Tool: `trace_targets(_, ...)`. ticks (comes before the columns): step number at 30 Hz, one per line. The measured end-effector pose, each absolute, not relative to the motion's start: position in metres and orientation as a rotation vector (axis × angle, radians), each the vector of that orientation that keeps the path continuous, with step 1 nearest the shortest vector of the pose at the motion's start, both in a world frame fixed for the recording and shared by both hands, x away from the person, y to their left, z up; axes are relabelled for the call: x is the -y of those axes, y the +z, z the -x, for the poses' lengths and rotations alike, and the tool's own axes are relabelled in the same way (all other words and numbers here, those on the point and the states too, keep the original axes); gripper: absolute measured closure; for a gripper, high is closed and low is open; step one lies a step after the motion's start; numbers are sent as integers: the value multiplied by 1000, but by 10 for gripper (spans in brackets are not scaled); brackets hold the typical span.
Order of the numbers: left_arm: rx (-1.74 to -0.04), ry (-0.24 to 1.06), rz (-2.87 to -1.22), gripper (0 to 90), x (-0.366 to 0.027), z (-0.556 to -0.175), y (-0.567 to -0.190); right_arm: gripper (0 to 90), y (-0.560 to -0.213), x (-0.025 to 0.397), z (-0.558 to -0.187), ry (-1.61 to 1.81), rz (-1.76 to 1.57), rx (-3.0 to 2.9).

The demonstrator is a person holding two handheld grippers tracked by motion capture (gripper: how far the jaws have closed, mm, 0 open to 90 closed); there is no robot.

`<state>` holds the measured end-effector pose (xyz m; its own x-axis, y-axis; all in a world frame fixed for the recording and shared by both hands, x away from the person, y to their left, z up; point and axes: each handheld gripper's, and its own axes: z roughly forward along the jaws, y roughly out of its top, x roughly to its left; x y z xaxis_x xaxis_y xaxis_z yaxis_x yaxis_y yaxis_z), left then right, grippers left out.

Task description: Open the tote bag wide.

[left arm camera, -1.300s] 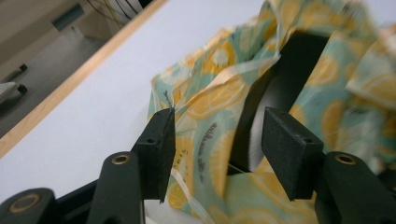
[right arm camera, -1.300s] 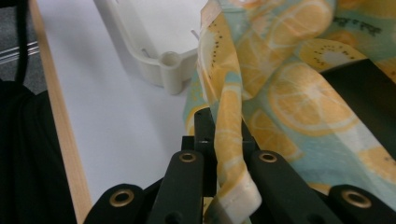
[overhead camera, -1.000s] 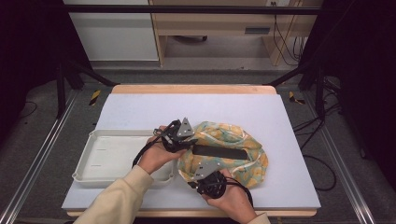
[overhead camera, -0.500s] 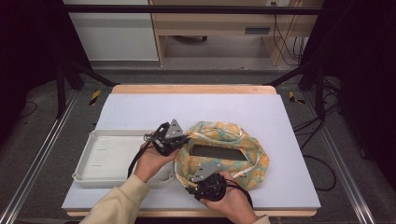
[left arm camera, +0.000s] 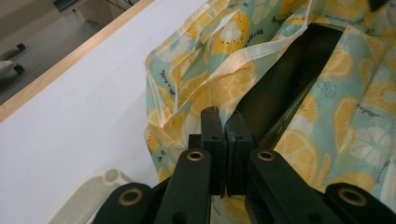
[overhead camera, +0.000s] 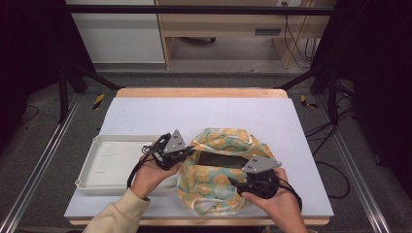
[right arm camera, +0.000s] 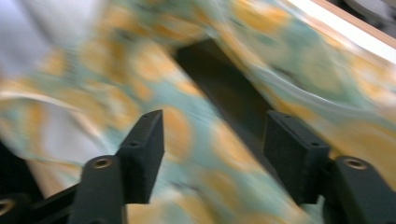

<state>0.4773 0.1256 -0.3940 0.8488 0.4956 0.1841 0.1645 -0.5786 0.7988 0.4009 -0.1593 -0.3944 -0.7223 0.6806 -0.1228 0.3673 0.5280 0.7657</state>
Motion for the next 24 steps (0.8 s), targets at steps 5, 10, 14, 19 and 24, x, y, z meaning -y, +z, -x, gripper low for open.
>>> trace_targets(5, -476, 487, -2154, 889, -120, -478, -394, 436, -412, 177, -414, 858, -927, -2364)
trace_targets(10, -467, 477, -2160, 878, -117, -477, -396, 435, -425, 190, -413, 791, -1038, -2338)
trace_targets(14, -465, 478, -2171, 866, -117, -477, -398, 404, -439, 196, -411, 784, -1103, -2338)
trace_targets(19, -469, 483, -2168, 863, -117, -478, -398, 423, -451, 201, -413, 745, -1180, -2338)
trace_targets(24, -473, 476, -2176, 861, -116, -478, -400, 601, -456, 200, -417, 738, -1180, -2344)
